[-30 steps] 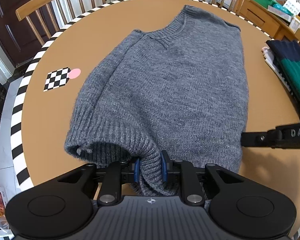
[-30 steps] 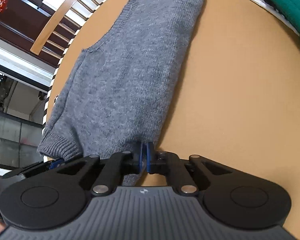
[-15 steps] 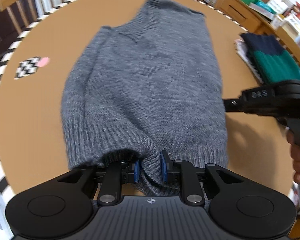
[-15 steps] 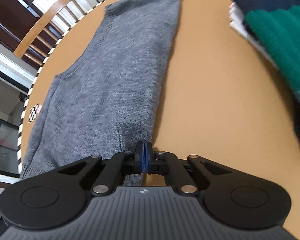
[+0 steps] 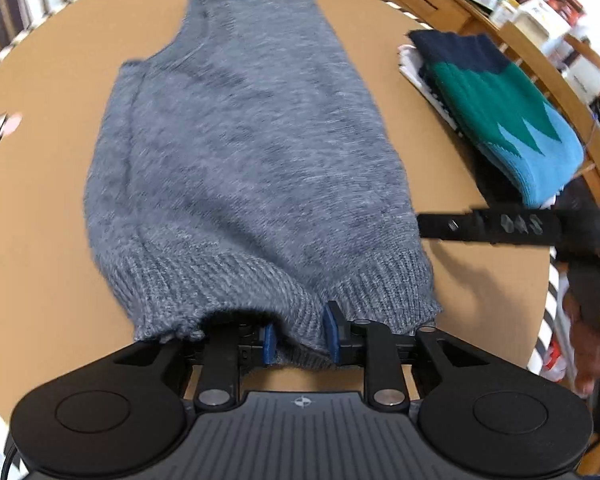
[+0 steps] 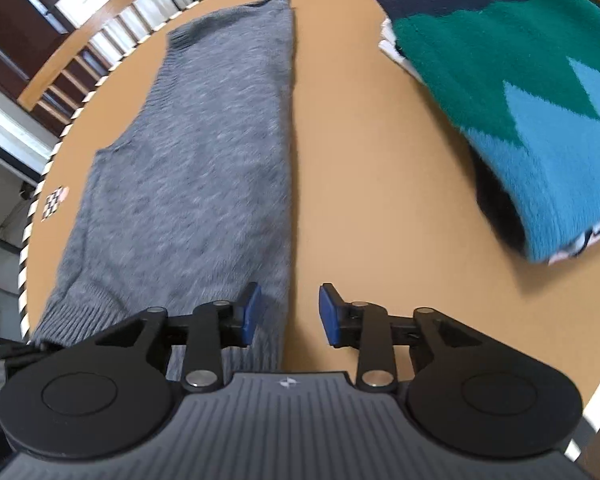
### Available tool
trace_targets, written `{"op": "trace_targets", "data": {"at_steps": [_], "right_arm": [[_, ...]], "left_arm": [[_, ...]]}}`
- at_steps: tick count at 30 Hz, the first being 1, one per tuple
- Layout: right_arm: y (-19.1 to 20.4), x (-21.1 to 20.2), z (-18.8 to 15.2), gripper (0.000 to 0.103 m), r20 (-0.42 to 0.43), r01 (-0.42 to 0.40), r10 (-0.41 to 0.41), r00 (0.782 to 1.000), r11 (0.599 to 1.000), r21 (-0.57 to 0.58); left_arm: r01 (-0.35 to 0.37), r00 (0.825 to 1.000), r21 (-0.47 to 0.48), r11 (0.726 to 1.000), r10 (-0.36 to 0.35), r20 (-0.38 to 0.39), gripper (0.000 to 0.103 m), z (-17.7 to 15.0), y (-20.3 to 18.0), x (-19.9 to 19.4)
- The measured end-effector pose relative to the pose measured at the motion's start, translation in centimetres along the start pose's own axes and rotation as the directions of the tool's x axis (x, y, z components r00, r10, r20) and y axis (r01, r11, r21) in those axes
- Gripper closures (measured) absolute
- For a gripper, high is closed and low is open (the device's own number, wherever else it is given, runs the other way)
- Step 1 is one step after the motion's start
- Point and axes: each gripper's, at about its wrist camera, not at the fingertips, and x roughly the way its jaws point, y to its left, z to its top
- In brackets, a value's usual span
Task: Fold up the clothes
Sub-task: 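Fold the vest side inward with the right tool, then open it while the left tool regrasps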
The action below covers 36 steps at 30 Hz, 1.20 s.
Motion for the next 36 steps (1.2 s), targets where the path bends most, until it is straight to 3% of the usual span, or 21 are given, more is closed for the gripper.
{"op": "trace_targets", "data": {"at_steps": [3,7,11,13,14,15,20,24,26,28,31,33,36], "right_arm": [[-0.6,-0.2,-1.0,0.055,-0.029,-0.038,0.040,0.999,0.998,0.047],[-1.2,0.2,-1.9,0.053,-0.068,-0.071,0.077,0.995,0.993,0.091],[-1.6,0.5,-2.3,0.052,-0.082,-0.087,0.097,0.992,0.989,0.119],[-1.6,0.7,-2.4,0.062,-0.091,-0.122,0.134,0.987,0.984,0.129],[-1.6,0.9,-2.5,0.079,-0.096,-0.142,0.156,0.983,0.980,0.136],[-1.6,1.0,-2.7,0.083,-0.100,-0.155,0.169,0.981,0.978,0.137],[-2.8,-0.3,-2.5,0.091,-0.068,-0.125,0.132,0.989,0.988,0.090],[-3.5,-0.7,-2.1,0.091,-0.050,-0.094,0.099,0.994,0.991,0.097],[-3.3,-0.5,-2.1,0.091,-0.052,-0.095,0.101,0.994,0.990,0.100],[-3.3,-0.4,-2.1,0.089,-0.057,-0.094,0.100,0.993,0.990,0.102],[-3.2,-0.2,-2.0,0.072,-0.072,-0.084,0.092,0.993,0.990,0.114],[-3.2,-0.4,-1.9,0.053,-0.082,-0.069,0.078,0.994,0.991,0.111],[-3.1,-1.3,-1.9,0.053,-0.063,-0.056,0.060,0.996,0.996,0.069]], "left_arm": [[-0.003,1.000,-0.049,0.999,0.003,-0.008,0.075,-0.9,1.6,-1.2],[-0.051,0.999,-0.091,0.995,0.051,0.003,0.070,-2.6,3.0,-3.5],[-0.078,0.994,-0.158,0.984,0.089,0.064,0.060,-2.9,5.5,-5.2],[-0.077,0.990,-0.203,0.976,0.099,0.098,0.060,-2.7,7.0,-5.6],[-0.059,0.991,-0.231,0.971,0.085,0.103,0.060,-2.4,7.7,-5.1],[-0.038,0.993,-0.252,0.967,0.064,0.098,0.060,-2.2,8.3,-4.5],[0.034,0.999,-0.311,0.950,-0.021,0.046,0.057,-1.7,9.3,-1.9],[0.134,0.991,-0.369,0.920,-0.135,0.022,0.055,-2.4,9.3,-1.1],[0.146,0.989,-0.384,0.912,-0.150,0.020,0.056,-2.5,9.3,-1.1],[0.136,0.990,-0.384,0.913,-0.135,0.029,0.060,-2.5,9.3,-1.1],[0.152,0.988,-0.400,0.904,-0.143,0.054,0.087,-2.6,9.4,-1.6],[0.173,0.985,-0.406,0.897,-0.157,0.074,0.088,-2.6,9.3,-2.1],[0.212,0.977,-0.417,0.884,-0.184,0.106,0.090,-2.8,9.0,-3.0]]}}
